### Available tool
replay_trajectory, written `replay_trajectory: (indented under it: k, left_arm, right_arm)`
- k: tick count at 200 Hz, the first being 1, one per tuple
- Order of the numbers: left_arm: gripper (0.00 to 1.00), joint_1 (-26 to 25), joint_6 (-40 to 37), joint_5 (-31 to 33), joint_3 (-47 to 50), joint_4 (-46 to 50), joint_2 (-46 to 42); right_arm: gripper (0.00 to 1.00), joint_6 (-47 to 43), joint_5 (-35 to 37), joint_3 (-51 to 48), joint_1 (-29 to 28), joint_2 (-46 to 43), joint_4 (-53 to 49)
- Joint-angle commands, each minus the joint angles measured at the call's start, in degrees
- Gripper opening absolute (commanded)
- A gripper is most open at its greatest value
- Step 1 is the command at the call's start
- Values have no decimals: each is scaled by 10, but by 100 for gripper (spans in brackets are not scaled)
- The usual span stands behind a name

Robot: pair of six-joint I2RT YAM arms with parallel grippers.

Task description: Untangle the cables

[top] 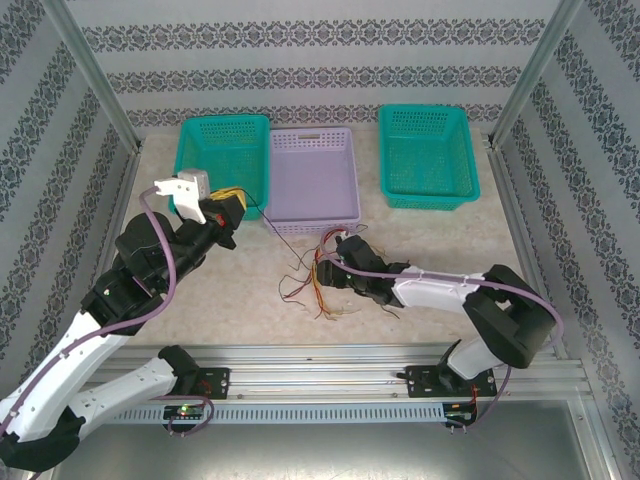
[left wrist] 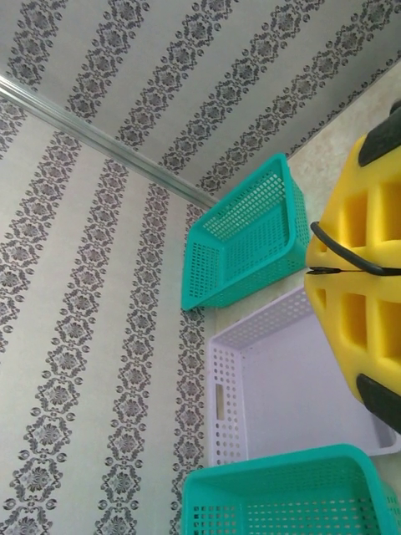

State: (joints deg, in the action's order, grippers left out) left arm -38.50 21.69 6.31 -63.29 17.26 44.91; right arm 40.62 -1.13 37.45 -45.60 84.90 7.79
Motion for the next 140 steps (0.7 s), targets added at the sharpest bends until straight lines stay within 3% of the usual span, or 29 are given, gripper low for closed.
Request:
replay_trajectory:
  k: [1, 25, 91, 140]
  left_arm:
    - [0, 5, -6, 11, 7, -33, 2]
    - [0, 5, -8, 15, 10, -40, 3]
    - [0, 5, -14, 22, 0, -44, 3]
    - [0, 5, -10, 30, -2, -57, -5]
  right_arm:
    - [55, -3, -60, 0, -5, -27, 47]
    - [55, -12, -65, 12, -35, -7, 26]
    - [53, -7, 37, 4, -62, 52, -3]
    - [39, 0, 53, 36, -84, 121, -5]
